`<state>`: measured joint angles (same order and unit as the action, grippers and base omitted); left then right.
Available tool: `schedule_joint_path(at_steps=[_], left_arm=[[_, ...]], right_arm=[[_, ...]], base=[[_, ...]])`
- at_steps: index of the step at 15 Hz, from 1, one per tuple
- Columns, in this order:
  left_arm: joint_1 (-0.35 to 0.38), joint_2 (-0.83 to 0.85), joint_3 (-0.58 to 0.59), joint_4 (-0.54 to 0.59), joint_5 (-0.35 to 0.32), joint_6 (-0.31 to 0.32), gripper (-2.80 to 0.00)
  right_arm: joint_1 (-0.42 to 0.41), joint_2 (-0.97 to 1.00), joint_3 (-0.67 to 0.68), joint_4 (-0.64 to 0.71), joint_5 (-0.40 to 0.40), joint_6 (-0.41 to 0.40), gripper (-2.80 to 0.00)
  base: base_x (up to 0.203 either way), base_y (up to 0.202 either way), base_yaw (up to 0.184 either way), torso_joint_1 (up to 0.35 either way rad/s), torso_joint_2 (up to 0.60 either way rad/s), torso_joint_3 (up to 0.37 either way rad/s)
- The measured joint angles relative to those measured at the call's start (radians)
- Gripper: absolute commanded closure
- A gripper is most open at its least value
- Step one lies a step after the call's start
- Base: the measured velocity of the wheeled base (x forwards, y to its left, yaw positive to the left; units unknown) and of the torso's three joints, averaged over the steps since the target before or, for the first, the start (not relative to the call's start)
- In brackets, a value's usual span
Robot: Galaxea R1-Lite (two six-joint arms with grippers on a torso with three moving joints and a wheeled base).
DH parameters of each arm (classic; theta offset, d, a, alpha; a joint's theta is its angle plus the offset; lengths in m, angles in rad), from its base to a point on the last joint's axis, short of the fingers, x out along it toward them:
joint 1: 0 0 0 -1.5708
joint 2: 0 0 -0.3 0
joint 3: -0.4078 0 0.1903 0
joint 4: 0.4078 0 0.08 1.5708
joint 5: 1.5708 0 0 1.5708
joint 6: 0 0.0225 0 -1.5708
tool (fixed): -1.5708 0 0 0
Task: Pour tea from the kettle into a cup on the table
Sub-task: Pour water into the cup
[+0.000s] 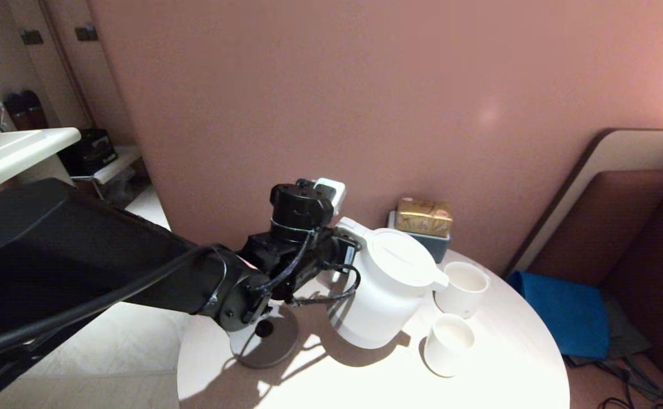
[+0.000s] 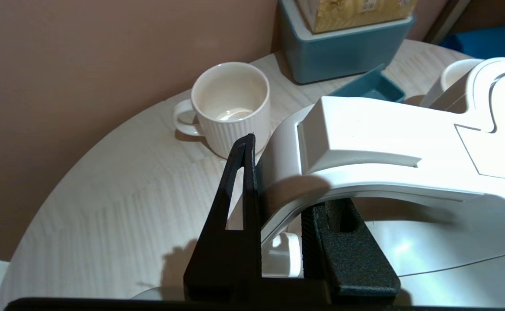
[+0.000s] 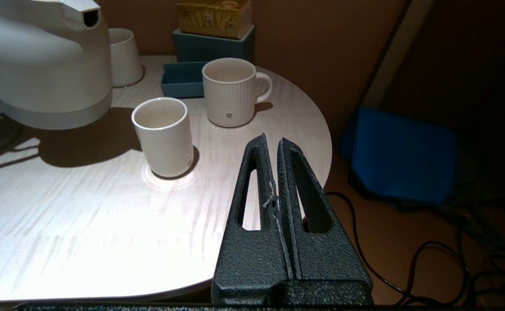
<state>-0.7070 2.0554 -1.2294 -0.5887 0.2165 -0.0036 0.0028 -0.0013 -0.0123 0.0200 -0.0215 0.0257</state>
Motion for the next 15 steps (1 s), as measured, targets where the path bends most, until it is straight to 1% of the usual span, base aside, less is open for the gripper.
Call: schedule_joint_path(at_steps=[2,5,9,13,15], left_arm=[[0.001,0.019,-0.026,0.008,0.002,0.005,0.0],[0.0,0.046,-0.061,0.008,0.001,0.035,0.0],[-0.003,0.076,-0.067,0.002,0.002,0.036,0.0],[-0.026,0.103,-0.073,0.002,0.002,0.036,0.0],[-0.038,0.124,-0.099,0.002,0.002,0.055,0.0]], right_arm=[[0.0,0.0,0.0,0.0,0.0,0.0,0.0],[0.0,0.0,0.0,0.0,0.0,0.0,0.0],[0.0,0.0,0.0,0.0,0.0,0.0,0.0],[0.0,0.0,0.0,0.0,0.0,0.0,0.0],[0.0,0.0,0.0,0.0,0.0,0.0,0.0]], base=[[0.0,0.0,0.0,0.0,0.0,0.0],[0.0,0.0,0.0,0.0,0.0,0.0],[0.0,0.0,0.0,0.0,0.0,0.0],[0.0,0.0,0.0,0.0,0.0,0.0],[0.0,0.0,0.0,0.0,0.0,0.0]])
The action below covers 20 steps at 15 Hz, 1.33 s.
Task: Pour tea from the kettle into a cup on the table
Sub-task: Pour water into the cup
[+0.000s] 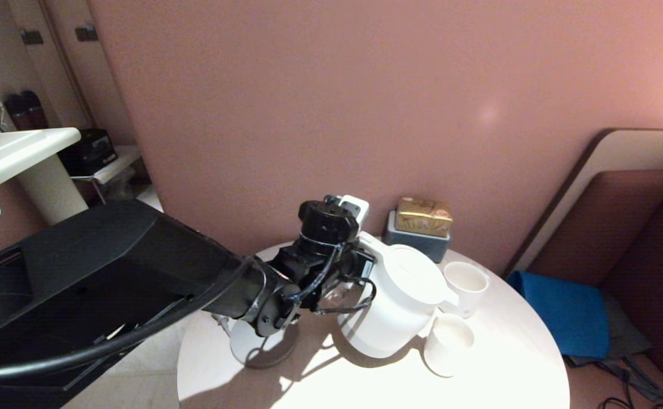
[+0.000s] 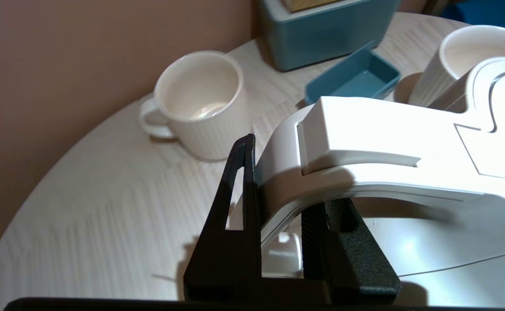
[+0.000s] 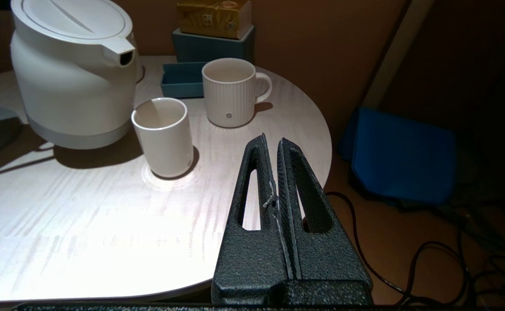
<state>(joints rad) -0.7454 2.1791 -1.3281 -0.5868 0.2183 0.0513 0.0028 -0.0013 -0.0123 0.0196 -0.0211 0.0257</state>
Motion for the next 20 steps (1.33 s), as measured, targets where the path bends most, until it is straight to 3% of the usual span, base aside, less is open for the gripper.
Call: schedule_joint_path(at_steps=[2,8,12,20], left_arm=[[-0.006,0.017,-0.021,-0.001,0.0,0.038,0.0],[-0.007,0.056,-0.048,0.001,0.03,0.073,0.0],[-0.006,0.082,-0.1,-0.002,0.087,0.122,0.0],[-0.023,0.083,-0.111,0.0,0.087,0.198,0.0]], right_arm=[[0.0,0.0,0.0,0.0,0.0,0.0,0.0],[0.0,0.0,0.0,0.0,0.0,0.0,0.0],[0.0,0.0,0.0,0.0,0.0,0.0,0.0],[0.0,0.0,0.0,0.001,0.0,0.0,0.0]], base=[[0.0,0.0,0.0,0.0,0.0,0.0],[0.0,0.0,0.0,0.0,0.0,0.0],[0.0,0.0,0.0,0.0,0.0,0.0],[0.0,0.0,0.0,0.0,0.0,0.0]])
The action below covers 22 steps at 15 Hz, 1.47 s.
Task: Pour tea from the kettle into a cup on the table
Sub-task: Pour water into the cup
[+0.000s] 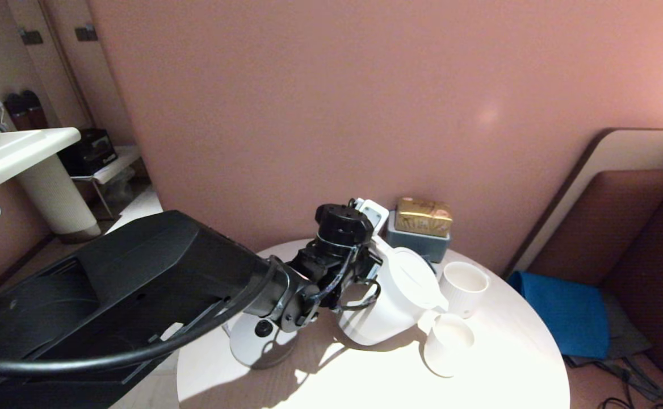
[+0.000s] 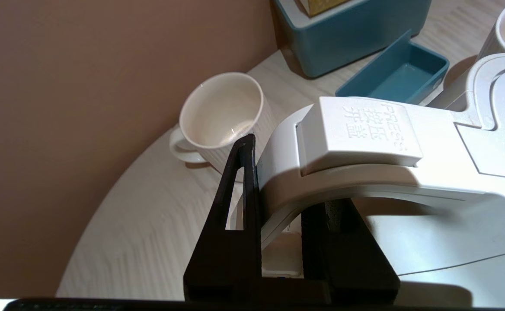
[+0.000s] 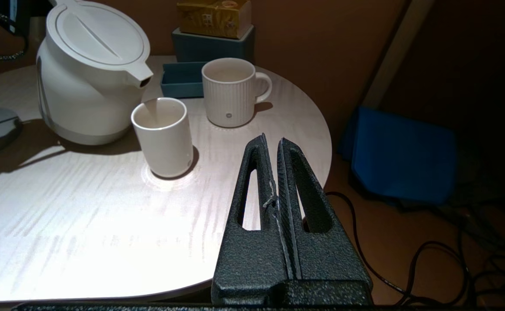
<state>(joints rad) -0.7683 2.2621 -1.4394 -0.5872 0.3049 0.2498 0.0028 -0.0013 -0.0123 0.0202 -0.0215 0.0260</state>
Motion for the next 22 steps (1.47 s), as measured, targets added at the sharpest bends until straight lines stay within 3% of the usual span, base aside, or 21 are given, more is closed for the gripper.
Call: schedule_joint_path(at_steps=[11,22], left_arm=[[-0.022,-0.022,-0.034,0.001,-0.001,0.153,0.0],[-0.043,-0.023,-0.057,0.002,0.0,0.259,0.0]], right_arm=[[0.0,0.0,0.0,0.0,0.0,0.0,0.0],[0.0,0.0,0.0,-0.001,0.0,0.0,0.0]], base=[[0.0,0.0,0.0,0.0,0.0,0.0],[0.0,0.0,0.0,0.0,0.0,0.0]])
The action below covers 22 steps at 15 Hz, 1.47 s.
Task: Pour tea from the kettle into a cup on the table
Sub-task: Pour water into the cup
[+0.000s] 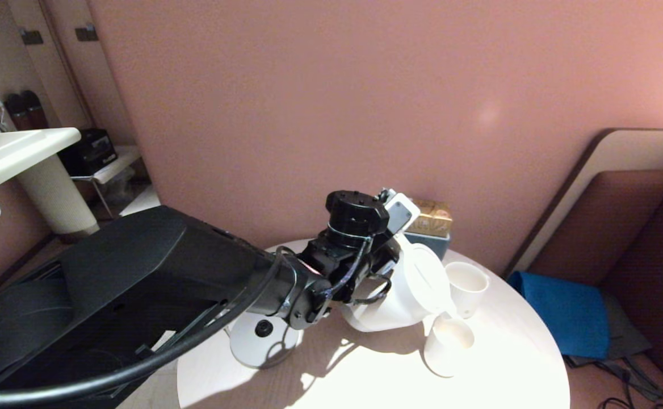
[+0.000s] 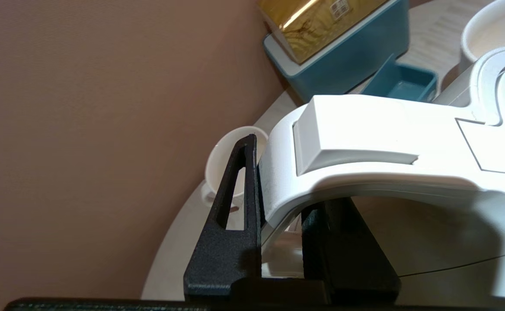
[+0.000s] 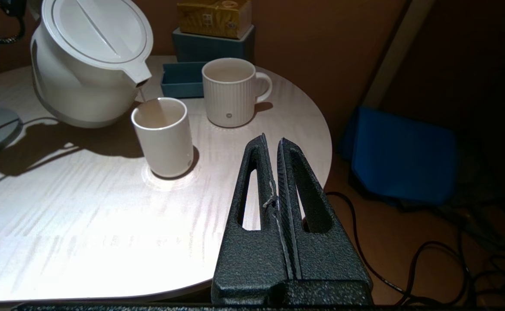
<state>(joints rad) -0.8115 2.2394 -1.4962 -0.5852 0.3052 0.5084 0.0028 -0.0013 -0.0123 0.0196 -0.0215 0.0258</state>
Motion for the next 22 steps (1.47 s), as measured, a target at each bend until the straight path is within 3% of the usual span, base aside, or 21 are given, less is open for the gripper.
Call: schedule_joint_path(at_steps=[7,22], left_arm=[[-0.013,0.011,-0.032,0.004,0.0,0.049,0.0],[-0.02,0.036,-0.109,0.011,-0.001,0.253,0.0]], right_arm=[[0.0,0.0,0.0,0.0,0.0,0.0,0.0],[0.0,0.0,0.0,0.0,0.0,0.0,0.0]], base=[[0.0,0.0,0.0,0.0,0.0,0.0],[0.0,0.0,0.0,0.0,0.0,0.0]])
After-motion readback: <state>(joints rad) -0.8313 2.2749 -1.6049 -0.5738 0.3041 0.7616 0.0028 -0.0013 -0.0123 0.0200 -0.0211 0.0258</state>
